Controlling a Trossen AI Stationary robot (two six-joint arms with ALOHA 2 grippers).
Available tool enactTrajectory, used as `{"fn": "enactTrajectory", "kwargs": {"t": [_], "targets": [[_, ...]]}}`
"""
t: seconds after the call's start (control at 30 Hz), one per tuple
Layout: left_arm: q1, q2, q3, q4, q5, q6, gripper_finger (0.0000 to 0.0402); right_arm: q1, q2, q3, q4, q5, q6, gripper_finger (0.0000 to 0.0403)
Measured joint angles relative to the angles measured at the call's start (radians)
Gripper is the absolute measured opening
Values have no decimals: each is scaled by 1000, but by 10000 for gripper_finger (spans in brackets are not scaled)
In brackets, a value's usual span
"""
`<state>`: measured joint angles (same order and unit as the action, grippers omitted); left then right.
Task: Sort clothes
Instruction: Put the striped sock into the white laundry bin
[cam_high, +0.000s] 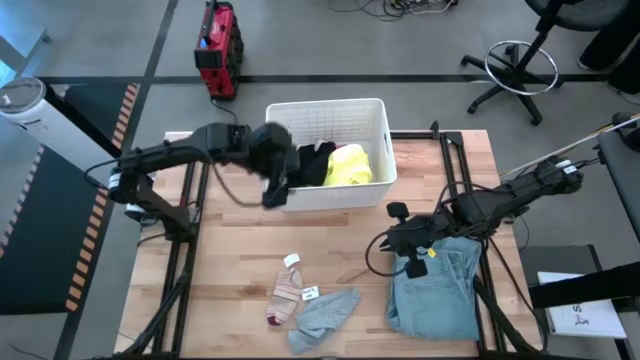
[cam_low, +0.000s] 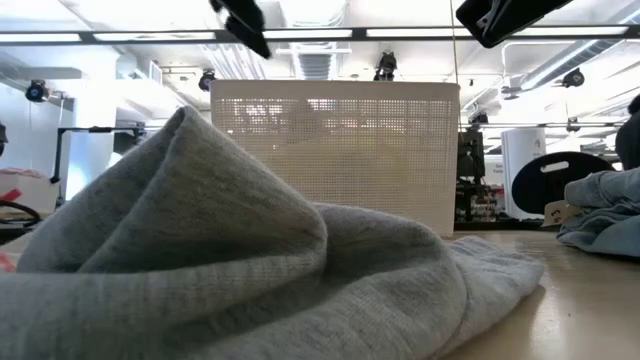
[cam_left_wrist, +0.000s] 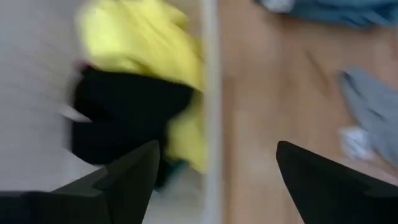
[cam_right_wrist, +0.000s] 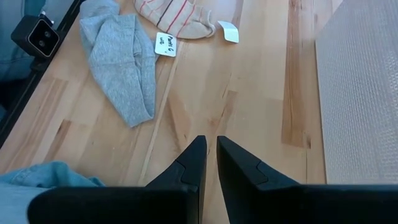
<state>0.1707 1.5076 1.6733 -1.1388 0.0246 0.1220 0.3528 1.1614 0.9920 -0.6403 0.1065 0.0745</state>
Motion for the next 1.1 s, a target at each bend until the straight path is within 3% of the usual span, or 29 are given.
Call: {"fn": "enactTrajectory", "kwargs": {"t": [0.2, 0.47, 0.77, 1.1], "targets": [[-217, 3, 0, -112, -61, -173, 301, 0, 0, -3, 0, 0, -23, 24], [-446, 23, -104, -54, -132, -350, 297, 0, 0, -14, 0, 0, -23, 24], [-522, 19, -381, 153, -103, -492, 280, 0, 0, -18, 1, 0, -23, 25], [-522, 15, -685, 567, -7, -553, 258, 0, 0, -18, 1, 0, -23, 23]]}}
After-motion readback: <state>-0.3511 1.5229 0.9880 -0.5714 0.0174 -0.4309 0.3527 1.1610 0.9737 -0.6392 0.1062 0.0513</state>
